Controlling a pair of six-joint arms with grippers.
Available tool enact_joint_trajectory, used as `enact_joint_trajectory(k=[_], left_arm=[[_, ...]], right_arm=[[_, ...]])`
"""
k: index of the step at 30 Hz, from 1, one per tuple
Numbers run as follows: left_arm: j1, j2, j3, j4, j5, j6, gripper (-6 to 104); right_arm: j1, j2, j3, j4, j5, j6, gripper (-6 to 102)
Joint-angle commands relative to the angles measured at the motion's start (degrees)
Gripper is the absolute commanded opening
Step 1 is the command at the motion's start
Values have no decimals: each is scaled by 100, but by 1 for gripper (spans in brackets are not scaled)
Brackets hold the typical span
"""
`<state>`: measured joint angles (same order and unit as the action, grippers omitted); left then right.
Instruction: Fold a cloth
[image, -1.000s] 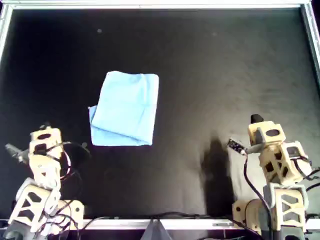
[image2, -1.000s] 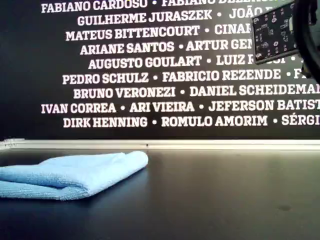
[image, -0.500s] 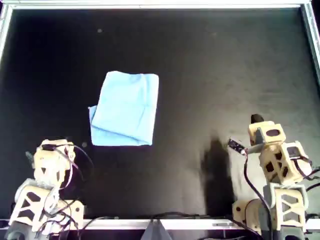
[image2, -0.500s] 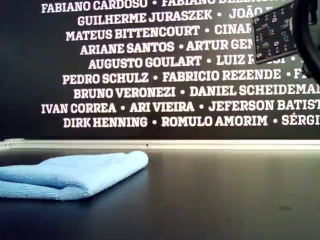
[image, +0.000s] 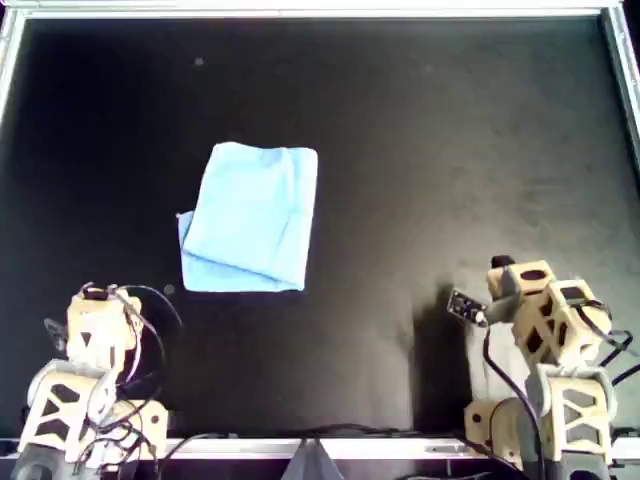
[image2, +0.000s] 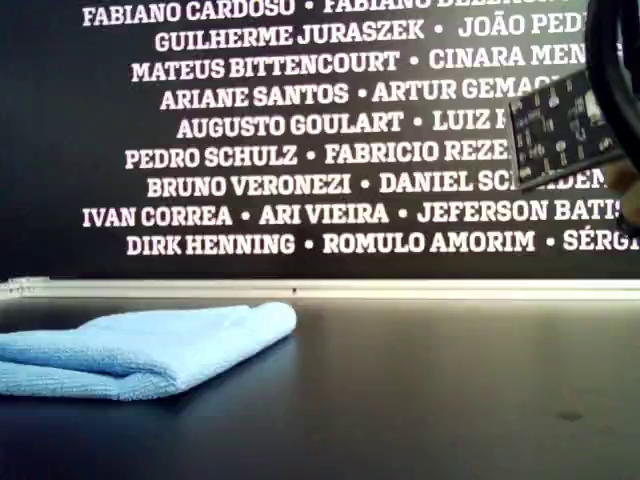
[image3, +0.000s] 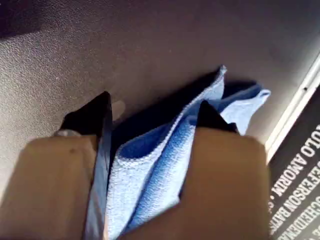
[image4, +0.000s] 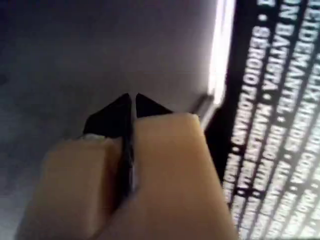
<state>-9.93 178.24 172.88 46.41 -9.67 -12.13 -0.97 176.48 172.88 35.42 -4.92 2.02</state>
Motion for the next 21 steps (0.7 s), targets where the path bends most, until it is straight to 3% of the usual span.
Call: enact_joint_trajectory(k=[1,4,21], left_arm=[[141,62,-53,9,-35,141,60],[141,62,-53,18,-35,255,60],[132,-26,-53,9,-35,255,60]], right_arm=[[-9,220,53,483,35,-26,2],[-9,220,53,773,44,-26,2],[79,44,53,844,35,-9,2]])
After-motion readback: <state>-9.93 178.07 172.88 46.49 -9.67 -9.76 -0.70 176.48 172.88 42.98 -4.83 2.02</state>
